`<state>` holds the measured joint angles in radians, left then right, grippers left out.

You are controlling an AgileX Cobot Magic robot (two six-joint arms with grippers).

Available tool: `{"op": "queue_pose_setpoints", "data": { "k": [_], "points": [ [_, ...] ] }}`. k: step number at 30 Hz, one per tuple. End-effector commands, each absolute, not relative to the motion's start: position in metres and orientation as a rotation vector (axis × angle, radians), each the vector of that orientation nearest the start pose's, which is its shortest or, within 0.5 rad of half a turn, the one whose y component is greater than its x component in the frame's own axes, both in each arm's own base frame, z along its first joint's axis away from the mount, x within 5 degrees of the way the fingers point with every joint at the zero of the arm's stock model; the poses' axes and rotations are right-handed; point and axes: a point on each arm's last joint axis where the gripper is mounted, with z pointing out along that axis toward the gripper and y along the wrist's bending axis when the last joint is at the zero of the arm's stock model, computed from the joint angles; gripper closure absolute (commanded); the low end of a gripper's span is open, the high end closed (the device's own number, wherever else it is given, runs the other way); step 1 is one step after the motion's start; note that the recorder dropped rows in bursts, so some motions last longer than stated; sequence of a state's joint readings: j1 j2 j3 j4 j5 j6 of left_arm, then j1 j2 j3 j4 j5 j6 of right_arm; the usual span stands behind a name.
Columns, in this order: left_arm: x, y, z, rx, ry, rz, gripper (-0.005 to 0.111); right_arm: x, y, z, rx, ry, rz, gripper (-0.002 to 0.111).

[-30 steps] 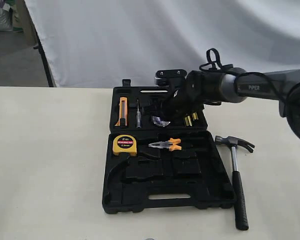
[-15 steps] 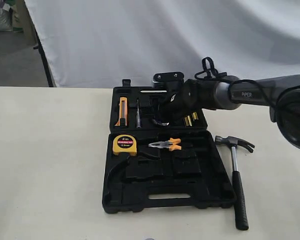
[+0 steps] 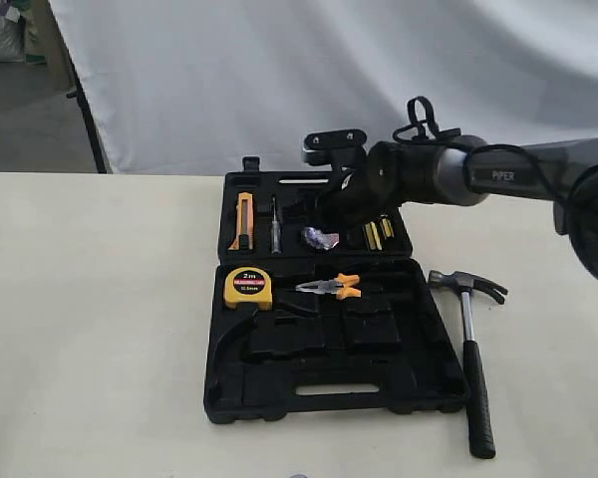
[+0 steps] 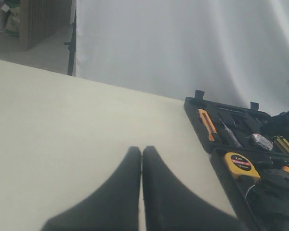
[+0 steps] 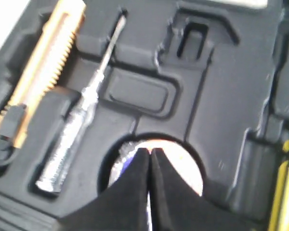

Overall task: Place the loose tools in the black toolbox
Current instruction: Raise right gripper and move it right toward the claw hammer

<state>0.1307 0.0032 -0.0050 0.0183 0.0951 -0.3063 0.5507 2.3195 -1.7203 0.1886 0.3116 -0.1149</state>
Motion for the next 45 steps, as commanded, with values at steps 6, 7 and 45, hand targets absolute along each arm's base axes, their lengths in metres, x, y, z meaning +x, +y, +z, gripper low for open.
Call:
{"op": "queue_pose_setpoints", "data": {
  "k": [6, 7, 45],
  "points": [
    [0.055, 0.009, 0.208, -0.346, 1.526, -0.103, 0.106, 0.423, 0.267, 0.18, -0.705, 2.327, 0.333, 0.109],
    [0.055, 0.009, 0.208, -0.346, 1.526, -0.103, 0.106, 0.422, 0.267, 0.179, -0.714, 2.335, 0.33, 0.109],
    [0.055, 0.009, 0.208, -0.346, 1.526, -0.103, 0.106, 0.402, 0.137, 0.238, -0.391, 2.53, 0.149, 0.109]
  ]
}}
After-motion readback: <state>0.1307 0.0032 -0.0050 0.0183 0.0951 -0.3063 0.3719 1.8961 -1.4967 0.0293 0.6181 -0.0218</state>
